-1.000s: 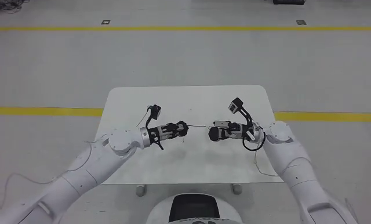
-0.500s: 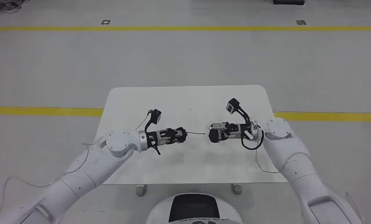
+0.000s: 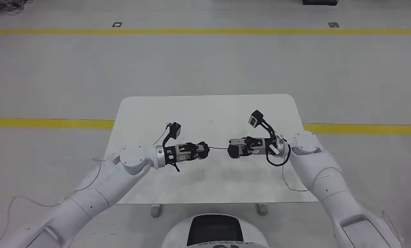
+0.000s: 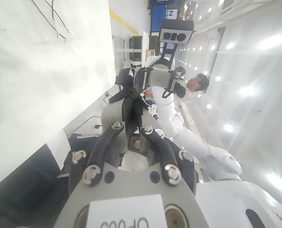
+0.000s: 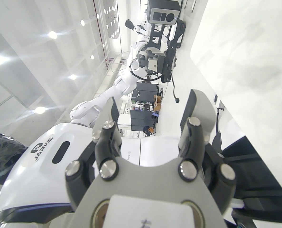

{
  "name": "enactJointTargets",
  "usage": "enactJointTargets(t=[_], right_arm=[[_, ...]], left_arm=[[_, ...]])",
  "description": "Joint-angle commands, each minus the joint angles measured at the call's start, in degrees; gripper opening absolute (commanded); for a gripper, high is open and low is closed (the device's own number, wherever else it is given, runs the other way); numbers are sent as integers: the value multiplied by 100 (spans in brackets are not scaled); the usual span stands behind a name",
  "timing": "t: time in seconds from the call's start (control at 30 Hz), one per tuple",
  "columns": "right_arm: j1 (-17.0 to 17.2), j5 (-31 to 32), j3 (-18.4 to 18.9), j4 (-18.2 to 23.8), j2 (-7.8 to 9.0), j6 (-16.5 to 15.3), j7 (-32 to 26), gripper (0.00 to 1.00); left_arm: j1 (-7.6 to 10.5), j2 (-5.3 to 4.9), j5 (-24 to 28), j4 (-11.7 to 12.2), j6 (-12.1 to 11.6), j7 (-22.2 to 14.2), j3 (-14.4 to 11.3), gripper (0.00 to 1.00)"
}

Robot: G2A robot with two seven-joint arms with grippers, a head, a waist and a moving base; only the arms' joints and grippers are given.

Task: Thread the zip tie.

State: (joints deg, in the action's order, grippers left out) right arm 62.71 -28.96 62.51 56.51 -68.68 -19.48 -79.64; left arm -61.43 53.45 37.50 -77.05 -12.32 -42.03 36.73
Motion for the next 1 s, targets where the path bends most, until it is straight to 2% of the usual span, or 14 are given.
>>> enactJointTargets(t=[0.0,0.23,0.53,0.97], right_arm=[[-8,-3,-6,-27,5,0,0,45],[-8,42,10,-86,17,0,0,40],[1,156,22,-94,4,0,0,28],[51,310,91,-47,-11,0,0,18]], left_arm=[[3,20,48,29,-6,-62,6,0],[-3,74,143,100,-2,-206,39,0],[-3,74,143,100,-2,-206,39,0],[-3,74,143,100,-2,-206,39,0]])
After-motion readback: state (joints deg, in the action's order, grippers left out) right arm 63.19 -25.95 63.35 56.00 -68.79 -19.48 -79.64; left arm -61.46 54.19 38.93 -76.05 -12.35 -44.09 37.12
